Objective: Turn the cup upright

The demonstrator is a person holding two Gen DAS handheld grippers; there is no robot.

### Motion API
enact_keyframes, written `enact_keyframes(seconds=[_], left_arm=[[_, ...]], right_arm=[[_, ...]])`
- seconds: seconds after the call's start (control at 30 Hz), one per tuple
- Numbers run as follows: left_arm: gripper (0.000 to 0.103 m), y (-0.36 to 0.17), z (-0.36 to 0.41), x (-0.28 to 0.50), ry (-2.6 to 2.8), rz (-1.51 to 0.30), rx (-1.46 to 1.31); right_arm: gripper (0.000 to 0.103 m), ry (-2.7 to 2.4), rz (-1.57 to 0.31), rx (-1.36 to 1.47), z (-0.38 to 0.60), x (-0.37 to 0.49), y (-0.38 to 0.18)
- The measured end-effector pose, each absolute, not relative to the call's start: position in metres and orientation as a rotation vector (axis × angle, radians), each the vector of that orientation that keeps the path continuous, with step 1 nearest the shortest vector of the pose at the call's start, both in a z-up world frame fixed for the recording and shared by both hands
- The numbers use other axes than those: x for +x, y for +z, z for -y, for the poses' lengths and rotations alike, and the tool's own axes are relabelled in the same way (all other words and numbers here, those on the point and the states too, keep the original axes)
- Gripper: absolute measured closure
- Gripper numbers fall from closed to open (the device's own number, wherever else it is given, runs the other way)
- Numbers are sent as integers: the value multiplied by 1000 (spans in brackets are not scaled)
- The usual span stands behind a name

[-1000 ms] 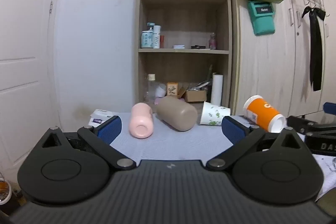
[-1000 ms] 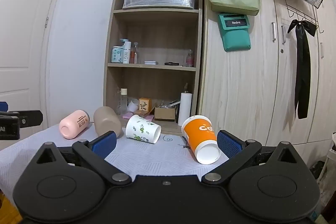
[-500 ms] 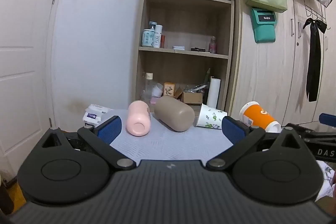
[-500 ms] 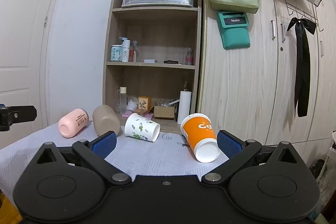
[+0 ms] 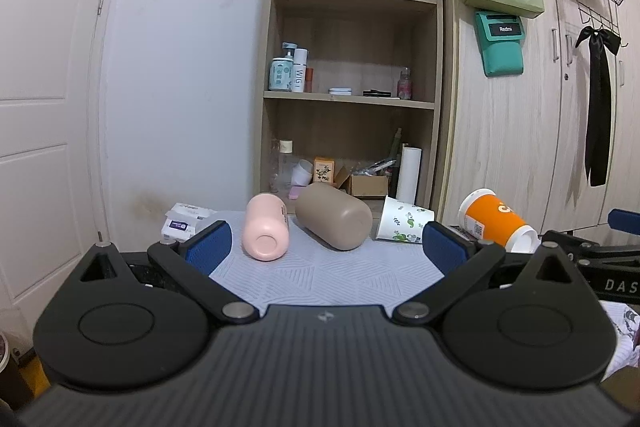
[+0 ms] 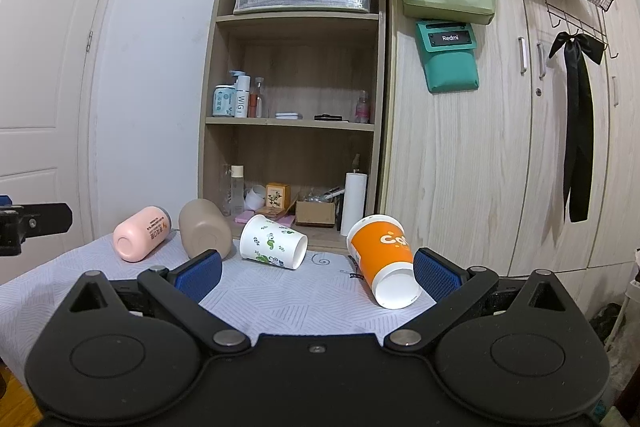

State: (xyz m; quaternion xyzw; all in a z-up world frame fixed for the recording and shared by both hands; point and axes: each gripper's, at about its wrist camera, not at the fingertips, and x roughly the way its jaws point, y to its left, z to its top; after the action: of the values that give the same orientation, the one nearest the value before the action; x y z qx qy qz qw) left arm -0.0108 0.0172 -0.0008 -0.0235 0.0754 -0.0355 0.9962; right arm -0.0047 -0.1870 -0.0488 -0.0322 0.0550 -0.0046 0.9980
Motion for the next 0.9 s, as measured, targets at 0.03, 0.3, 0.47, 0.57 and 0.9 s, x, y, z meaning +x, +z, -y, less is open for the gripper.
enact_keyframes(seconds=[0.03, 0.3, 0.47, 0.57, 0.9], left_arm=[[0, -1, -17, -11, -71, -152, -46], [0, 0, -16, -12, -55, -150, -24], [0, 0, -16, -12, -60, -149, -19], [0, 0, -14, -13, -59, -144, -5], [0, 0, -8, -18, -64, -132, 27]], right_arm=[[0, -8, -112, -64, 187, -4, -49], [0, -4, -113, -63, 187, -4, -49], [0, -2, -114, -69, 187, -4, -49], [0, -2, -114, -70, 186, -5, -48], [0, -8, -112, -68, 186, -5, -48]])
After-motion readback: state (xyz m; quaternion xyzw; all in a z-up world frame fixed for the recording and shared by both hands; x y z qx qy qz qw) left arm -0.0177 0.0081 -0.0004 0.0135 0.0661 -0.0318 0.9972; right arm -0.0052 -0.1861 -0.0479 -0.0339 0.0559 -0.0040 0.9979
